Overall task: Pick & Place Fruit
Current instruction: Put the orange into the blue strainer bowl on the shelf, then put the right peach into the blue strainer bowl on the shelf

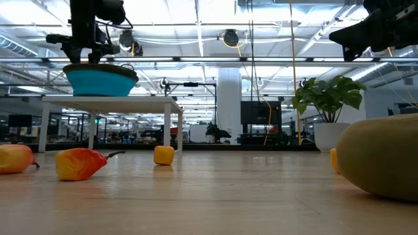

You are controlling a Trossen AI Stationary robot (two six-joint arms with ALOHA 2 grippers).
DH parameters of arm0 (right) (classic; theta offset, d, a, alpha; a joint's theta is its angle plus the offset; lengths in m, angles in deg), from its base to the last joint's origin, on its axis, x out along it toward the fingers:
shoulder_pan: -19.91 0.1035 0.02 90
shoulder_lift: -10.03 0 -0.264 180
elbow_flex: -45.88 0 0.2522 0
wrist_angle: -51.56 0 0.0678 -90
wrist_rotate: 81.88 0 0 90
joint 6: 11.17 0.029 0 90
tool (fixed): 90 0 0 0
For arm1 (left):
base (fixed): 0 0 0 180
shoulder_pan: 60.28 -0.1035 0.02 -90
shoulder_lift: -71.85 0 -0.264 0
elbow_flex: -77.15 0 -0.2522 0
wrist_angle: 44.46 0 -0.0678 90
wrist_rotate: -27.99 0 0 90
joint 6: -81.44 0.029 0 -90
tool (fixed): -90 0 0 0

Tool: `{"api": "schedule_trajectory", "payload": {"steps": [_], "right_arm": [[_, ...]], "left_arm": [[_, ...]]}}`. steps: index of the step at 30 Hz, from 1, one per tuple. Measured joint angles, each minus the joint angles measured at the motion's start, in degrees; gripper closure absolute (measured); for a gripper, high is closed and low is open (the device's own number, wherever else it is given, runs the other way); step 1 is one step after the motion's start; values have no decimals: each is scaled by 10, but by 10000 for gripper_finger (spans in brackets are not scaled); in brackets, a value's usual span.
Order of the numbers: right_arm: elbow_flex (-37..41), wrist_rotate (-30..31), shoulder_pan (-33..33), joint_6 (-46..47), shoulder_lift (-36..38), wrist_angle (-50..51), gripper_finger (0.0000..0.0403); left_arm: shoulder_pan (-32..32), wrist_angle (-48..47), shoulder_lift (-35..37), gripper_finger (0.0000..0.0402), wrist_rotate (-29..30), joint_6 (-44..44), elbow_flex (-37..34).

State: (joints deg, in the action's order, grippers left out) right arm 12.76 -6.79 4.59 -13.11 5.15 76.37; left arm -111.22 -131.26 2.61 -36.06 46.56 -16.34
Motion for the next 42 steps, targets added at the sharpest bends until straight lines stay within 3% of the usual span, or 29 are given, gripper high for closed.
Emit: {"api": "schedule_trajectory", "payload": {"steps": [20,34,42], "right_arm": [[0,1,0,0,0,0,403],[0,1,0,0,0,0,403],[0,-2,0,0,0,-1,403]], "left_arm": [[0,-37,-40,218,-20,-16,0],[0,-36,-33,114,-38,-13,2],[30,-34,0,112,-51,-33,69]]}}
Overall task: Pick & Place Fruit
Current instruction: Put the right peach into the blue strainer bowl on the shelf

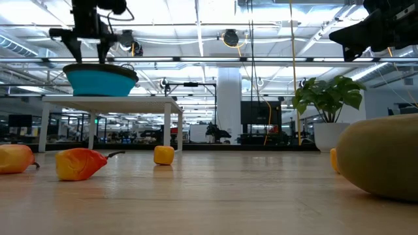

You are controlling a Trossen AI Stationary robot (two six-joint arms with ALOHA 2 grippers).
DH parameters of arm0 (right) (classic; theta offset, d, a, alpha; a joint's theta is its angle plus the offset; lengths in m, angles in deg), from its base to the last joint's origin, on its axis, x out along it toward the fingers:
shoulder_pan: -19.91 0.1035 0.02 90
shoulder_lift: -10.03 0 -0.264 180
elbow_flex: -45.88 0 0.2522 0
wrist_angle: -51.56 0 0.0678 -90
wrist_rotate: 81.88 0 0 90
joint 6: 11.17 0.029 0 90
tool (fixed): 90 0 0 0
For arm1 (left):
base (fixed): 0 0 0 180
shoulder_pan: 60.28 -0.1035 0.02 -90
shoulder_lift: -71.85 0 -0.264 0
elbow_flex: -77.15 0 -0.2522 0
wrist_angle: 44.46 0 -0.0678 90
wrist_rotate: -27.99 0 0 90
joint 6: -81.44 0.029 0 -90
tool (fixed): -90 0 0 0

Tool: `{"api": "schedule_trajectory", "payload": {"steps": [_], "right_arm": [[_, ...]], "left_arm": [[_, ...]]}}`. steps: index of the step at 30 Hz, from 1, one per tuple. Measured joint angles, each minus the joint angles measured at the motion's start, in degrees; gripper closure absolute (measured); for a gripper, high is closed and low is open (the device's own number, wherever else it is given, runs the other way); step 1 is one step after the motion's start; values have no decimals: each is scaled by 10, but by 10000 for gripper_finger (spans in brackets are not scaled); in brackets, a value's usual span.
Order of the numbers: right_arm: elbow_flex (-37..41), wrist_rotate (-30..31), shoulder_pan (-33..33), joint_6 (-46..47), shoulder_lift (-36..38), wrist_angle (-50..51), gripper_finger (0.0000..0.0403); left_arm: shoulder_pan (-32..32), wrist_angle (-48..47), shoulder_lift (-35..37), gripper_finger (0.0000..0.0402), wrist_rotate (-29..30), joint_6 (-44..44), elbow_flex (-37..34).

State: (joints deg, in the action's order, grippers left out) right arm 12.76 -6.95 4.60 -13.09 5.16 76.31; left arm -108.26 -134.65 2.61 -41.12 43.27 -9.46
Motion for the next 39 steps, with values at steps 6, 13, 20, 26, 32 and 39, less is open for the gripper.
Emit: {"api": "schedule_trajectory", "payload": {"steps": [6,13,20,26,32,39], "right_arm": [[0,0,0,19,0,0,403],[0,-1,0,63,0,0,403],[0,-1,0,106,0,0,403],[0,-1,0,109,0,0,403],[0,-1,0,109,0,0,403],[0,-1,0,138,0,0,403]], "left_arm": [[78,0,30,139,-18,-37,14],[221,1,37,175,-13,-108,14],[353,20,37,210,4,-170,14],[450,48,37,243,45,-225,14],[527,90,36,281,61,-252,3],[593,134,24,325,88,-242,-8]]}}
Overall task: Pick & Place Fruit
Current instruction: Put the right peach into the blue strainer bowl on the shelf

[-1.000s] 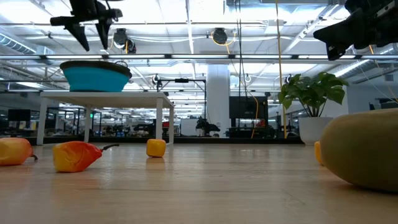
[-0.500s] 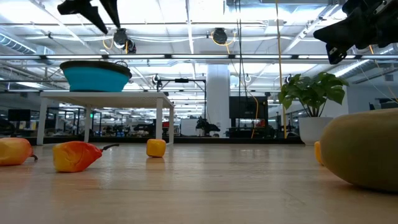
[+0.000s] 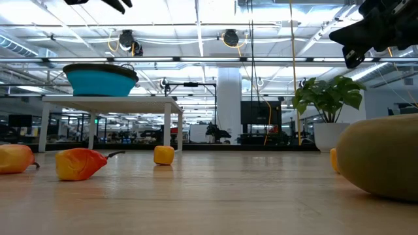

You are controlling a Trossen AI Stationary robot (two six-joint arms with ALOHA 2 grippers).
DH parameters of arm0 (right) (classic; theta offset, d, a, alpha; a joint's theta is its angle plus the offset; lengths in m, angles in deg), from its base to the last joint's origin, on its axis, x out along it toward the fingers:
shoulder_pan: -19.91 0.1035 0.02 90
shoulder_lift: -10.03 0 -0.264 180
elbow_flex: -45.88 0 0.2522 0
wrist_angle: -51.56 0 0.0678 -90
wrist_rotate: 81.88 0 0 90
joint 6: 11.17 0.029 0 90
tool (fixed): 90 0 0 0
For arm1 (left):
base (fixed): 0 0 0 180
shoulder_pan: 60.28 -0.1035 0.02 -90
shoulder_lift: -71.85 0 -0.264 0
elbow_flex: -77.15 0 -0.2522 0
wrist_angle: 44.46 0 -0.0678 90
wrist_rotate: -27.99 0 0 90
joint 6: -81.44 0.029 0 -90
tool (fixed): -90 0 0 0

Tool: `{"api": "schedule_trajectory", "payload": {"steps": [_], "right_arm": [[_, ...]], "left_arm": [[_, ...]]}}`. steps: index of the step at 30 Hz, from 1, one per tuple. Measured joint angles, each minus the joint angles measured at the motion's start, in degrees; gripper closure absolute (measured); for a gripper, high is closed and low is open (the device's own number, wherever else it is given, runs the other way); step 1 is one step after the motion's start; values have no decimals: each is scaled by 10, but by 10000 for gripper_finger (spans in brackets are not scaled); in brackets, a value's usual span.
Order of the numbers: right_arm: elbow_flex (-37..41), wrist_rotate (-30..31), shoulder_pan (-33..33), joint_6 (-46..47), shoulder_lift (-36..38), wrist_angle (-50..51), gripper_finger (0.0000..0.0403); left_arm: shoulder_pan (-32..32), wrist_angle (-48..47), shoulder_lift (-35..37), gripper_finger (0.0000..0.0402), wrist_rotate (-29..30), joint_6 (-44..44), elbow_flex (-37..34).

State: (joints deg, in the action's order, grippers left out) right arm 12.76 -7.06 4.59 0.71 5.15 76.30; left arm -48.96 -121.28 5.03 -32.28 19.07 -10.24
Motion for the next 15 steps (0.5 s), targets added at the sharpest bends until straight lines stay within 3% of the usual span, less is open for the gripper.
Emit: {"api": "schedule_trajectory", "payload": {"steps": [9,15], "right_arm": [[0,-23,0,24,-3,0,403],[0,-56,0,25,-11,-1,403]], "left_arm": [[54,100,-37,396,24,160,-2],[73,173,-42,389,19,254,-1]]}}
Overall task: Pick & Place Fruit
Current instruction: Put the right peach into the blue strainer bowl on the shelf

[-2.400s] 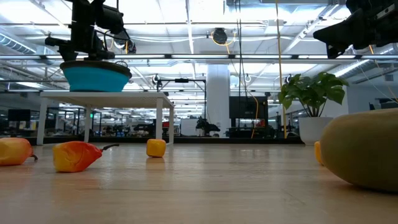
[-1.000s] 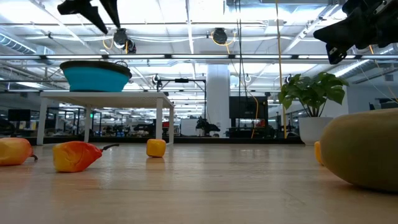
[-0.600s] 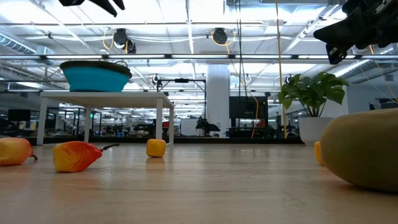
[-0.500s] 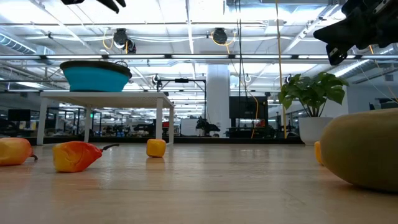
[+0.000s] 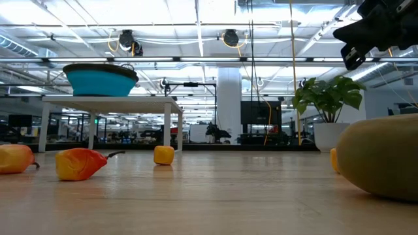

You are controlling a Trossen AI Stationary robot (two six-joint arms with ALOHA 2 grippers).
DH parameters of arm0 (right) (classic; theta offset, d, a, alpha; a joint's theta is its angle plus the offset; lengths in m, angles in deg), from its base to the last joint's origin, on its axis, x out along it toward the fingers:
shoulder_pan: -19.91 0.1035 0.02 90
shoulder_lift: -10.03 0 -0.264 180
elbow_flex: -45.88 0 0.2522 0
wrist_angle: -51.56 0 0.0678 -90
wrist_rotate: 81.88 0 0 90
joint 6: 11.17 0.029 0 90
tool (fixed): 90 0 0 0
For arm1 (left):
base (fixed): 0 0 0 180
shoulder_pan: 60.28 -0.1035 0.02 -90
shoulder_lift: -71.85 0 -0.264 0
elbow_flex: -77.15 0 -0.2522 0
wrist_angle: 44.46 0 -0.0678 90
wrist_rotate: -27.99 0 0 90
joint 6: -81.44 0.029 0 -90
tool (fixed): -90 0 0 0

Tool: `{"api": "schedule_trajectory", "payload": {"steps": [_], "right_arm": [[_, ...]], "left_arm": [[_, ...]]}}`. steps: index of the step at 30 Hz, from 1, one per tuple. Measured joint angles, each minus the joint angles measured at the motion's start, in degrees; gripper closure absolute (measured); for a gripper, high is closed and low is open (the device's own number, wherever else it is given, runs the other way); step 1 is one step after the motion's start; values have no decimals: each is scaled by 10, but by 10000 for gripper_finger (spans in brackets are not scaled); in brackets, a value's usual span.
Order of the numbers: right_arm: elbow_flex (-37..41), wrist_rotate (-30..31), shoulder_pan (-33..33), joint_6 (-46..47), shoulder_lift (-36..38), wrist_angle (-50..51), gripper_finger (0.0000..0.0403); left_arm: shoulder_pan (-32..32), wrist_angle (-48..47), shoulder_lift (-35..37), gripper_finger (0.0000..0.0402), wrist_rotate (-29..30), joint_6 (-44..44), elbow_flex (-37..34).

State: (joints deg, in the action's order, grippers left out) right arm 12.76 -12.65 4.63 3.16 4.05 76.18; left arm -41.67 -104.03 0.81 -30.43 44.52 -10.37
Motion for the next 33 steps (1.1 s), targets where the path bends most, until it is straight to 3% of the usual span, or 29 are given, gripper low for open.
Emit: {"api": "schedule_trajectory", "payload": {"steps": [12,22,29,33], "right_arm": [[0,-39,0,-5,-62,-78,403],[0,-81,6,-4,-131,-138,403],[0,-78,58,-5,-177,-185,403],[-1,-47,98,-4,-205,-200,403]], "left_arm": [[10,43,2,400,-1,64,-12],[10,190,55,394,-29,71,-161],[10,273,122,399,-30,72,-267],[10,298,171,393,-30,78,-319]]}}
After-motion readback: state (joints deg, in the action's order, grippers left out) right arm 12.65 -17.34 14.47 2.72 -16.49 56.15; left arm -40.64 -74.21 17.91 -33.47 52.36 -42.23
